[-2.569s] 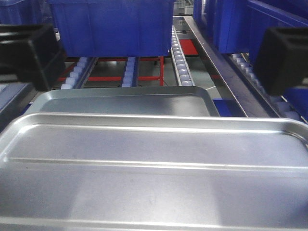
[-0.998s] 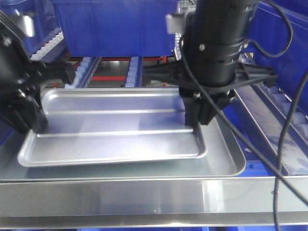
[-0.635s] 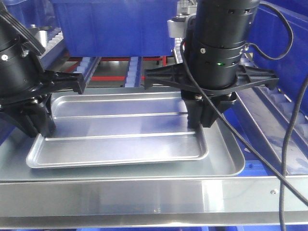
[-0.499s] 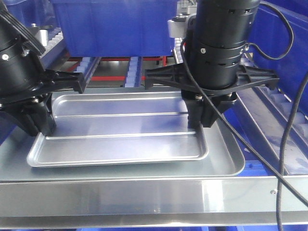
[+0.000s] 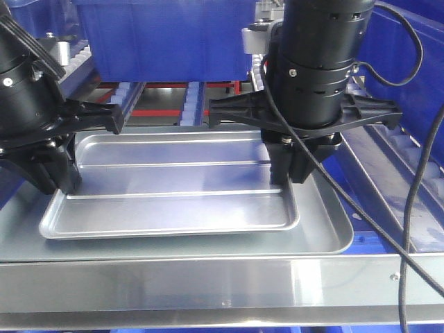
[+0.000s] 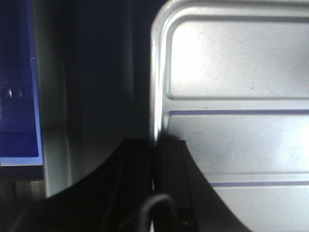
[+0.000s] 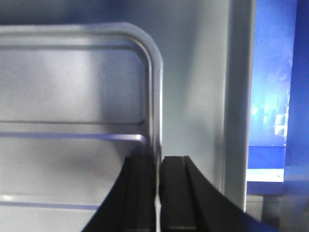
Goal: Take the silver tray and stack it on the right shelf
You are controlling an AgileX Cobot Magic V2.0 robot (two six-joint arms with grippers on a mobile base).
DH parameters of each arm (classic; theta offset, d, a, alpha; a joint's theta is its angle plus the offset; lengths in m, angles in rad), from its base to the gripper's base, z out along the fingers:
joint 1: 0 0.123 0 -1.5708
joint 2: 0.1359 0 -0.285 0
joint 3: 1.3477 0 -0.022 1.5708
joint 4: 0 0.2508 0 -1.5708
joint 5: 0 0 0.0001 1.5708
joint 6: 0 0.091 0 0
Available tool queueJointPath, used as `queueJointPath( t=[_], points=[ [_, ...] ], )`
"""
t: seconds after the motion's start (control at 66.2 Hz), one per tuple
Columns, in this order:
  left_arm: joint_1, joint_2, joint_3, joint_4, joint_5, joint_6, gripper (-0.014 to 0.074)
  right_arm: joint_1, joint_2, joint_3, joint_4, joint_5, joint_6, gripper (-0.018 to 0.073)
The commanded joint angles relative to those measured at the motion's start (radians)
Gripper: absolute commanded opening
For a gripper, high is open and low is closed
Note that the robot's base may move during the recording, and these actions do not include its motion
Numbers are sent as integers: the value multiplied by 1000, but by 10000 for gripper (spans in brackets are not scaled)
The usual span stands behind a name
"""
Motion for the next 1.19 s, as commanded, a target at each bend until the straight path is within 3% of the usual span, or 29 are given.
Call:
queueJointPath(
  t=[0.0,0.242,0.408,0.499,0.574,0.65,0.725,0.786,0.846,1.043,1.179],
  points=[
    [-3,-33,-30,10,-24,16,-96,-5,-48,-37,-24,-69,-6,242],
    [-3,-33,-30,10,-24,16,-60,-5,-48,-37,-24,-83,-6,485],
    [-3,-33,-30,-9,-36,16,275,-5,-48,-37,-22,-60,-6,510],
    [-3,-33,-30,-16,-34,16,347,-5,-48,-38,-22,-53,-6,510],
    [-3,-33,-31,-16,-21,16,325,-5,-49,-44,-22,-47,-6,508],
    [-3,-33,-39,-16,-1,16,249,-3,-55,-63,-22,-22,-7,471],
    [-3,-33,-65,-16,70,16,76,-3,-66,-84,-23,11,-8,340],
    [-3,-33,-83,-9,118,16,-113,-3,-75,-91,-25,21,-8,189],
    [-2,-33,-90,7,126,16,-70,-4,-78,-91,-28,20,-8,40],
    [0,-33,-123,21,138,16,-90,-4,-78,-97,-31,20,-9,56],
    [1,-75,-138,15,133,16,-90,9,-119,-96,-31,15,-122,56]
  ],
)
